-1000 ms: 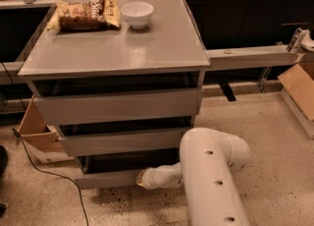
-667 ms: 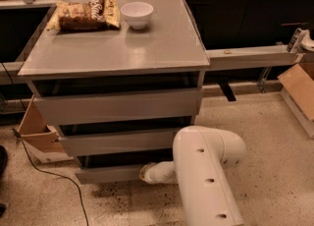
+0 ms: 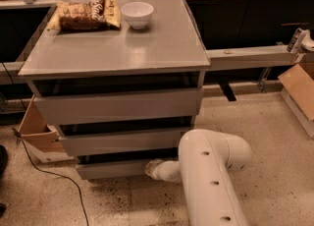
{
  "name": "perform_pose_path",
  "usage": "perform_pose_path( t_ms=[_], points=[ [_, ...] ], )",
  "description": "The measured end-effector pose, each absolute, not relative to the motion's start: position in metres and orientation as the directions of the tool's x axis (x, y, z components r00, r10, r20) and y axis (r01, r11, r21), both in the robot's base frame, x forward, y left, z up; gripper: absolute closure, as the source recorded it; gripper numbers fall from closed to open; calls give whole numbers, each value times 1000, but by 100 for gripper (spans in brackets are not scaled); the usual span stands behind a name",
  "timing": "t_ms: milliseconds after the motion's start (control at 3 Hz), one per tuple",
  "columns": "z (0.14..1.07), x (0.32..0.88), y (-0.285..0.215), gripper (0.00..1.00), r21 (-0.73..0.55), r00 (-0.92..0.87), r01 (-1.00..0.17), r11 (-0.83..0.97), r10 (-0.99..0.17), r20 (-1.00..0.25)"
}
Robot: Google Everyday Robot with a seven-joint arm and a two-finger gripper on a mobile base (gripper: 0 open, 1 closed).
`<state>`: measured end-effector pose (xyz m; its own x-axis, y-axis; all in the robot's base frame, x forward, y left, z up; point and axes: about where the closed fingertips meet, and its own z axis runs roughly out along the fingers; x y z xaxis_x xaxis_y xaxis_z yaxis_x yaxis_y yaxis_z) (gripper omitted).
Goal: Close bottom drawer
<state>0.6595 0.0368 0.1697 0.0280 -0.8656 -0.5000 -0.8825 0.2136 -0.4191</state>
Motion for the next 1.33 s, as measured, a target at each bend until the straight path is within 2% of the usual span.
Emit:
perform_pose_path(
  t_ms=[667,1000,1333],
  points=[
    [179,675,38,100,-515,85,-822,243,-841,-534],
    [185,676,32,100,-449,26,-850,275,-829,-558],
    [212,647,5,100,-358,-76,-861,362,-787,-613]
  ],
)
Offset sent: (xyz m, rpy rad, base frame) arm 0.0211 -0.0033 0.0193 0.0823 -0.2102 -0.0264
